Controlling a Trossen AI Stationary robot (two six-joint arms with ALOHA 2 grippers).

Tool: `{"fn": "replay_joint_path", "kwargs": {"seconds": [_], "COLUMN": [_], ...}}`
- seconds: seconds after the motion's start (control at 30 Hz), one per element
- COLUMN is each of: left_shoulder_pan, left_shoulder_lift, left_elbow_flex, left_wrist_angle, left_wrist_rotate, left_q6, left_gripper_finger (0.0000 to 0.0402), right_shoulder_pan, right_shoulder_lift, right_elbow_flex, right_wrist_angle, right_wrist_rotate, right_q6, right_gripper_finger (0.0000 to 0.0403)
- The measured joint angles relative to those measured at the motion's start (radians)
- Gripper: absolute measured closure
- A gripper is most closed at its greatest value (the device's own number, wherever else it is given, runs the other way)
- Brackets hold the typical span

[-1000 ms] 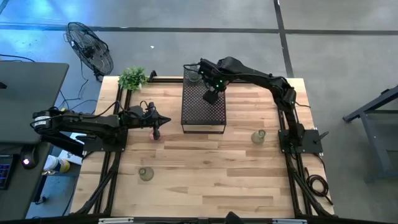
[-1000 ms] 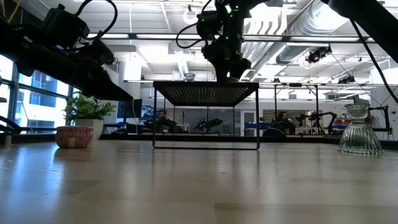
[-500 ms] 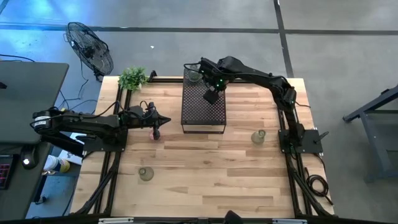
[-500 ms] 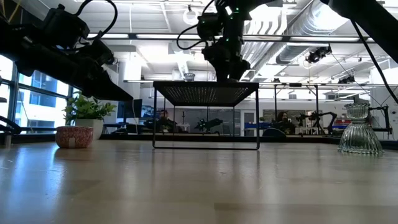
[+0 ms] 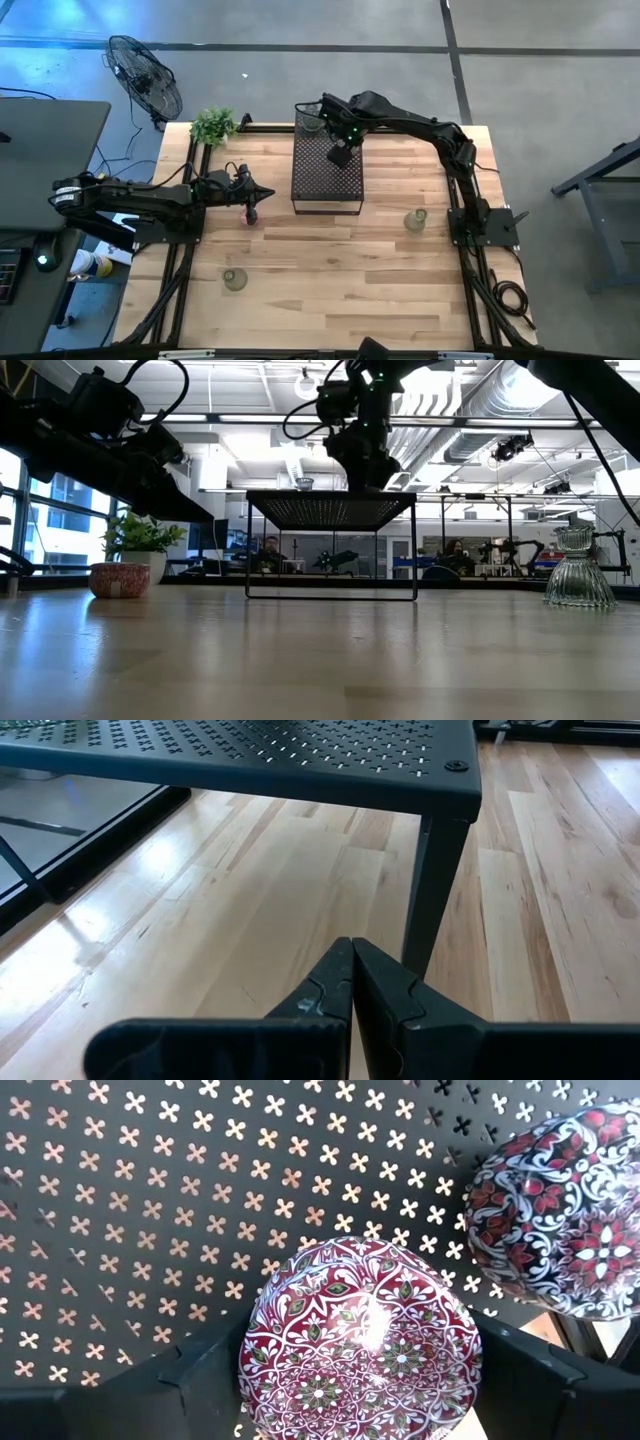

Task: Stock candles and vases on shelf
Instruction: Put the red scented candle on the shelf

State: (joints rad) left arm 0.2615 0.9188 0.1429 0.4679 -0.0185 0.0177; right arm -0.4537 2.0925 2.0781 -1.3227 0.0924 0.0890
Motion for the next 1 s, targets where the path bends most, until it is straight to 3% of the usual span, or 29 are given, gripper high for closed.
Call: {"fn": "replay_joint_path", "kwargs": {"seconds": [0.4, 0.67, 1.0], "left_shoulder_pan": [0.0, 0.0, 0.0], "left_shoulder_lift": [0.0, 0.0, 0.0], "left_elbow_flex": [0.0, 0.0, 0.0], "left_wrist_angle": [-0.003, -0.003, -0.005], "left_wrist_rotate": [0.0, 0.0, 0.0], "left_q6": [-0.003, -0.005, -0.007], "left_gripper_finger": [0.0401, 0.0401, 0.0401], "right_shoulder_pan": [0.0, 0.0, 0.0], "right_shoulder_lift": [0.0, 0.001, 0.001], "right_elbow_flex": [0.0, 0.0, 0.0], "right_wrist_angle": [0.003, -0.004, -0.018], "right_wrist_rotate": [-0.018, -0.018, 0.007], "right_q6": [-0.001, 0.004, -0.003], "right_gripper_finger": [0.0105, 0.0068, 0.0065]}}
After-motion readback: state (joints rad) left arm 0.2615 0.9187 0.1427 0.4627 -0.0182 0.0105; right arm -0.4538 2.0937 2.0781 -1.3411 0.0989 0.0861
